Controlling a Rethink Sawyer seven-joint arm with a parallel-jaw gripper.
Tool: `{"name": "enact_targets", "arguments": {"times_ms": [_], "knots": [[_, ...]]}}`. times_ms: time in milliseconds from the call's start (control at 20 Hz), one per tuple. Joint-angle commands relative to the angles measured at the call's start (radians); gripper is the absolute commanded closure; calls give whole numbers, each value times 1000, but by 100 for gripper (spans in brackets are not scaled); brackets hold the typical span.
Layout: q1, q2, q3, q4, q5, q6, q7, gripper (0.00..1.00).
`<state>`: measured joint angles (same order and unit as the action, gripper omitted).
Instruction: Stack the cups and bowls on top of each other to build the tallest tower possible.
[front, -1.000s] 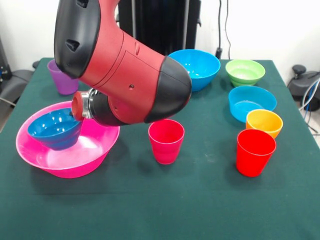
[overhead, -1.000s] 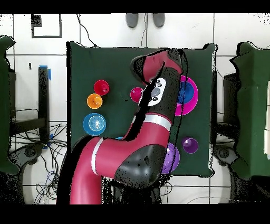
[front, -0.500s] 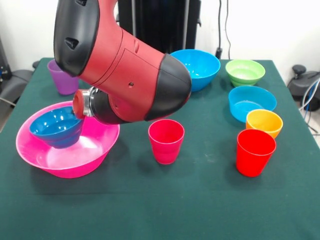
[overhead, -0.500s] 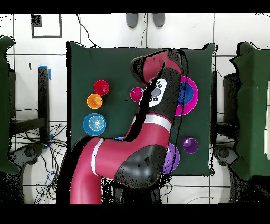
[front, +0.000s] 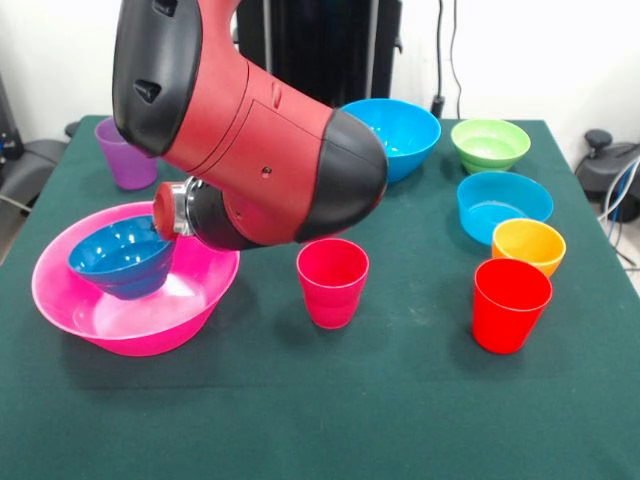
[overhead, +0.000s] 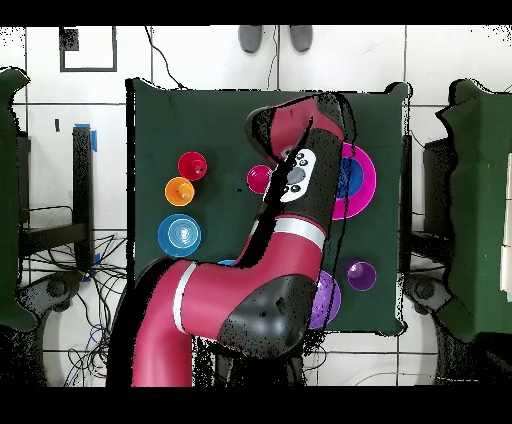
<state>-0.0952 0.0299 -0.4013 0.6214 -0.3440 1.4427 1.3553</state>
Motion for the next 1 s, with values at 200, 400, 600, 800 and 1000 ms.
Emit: {"name": "enact_targets", "arguments": {"times_ms": [200,400,600,800,1000], "knots": [[27,-30,154,110,15,-8,-181,100],[27,-13,159,84,11,1,-169,100],[23,5,163,61,7,-1,-156,100],[23,9,170,58,7,-15,-147,100],[22,15,177,47,4,-19,-150,100]]}}
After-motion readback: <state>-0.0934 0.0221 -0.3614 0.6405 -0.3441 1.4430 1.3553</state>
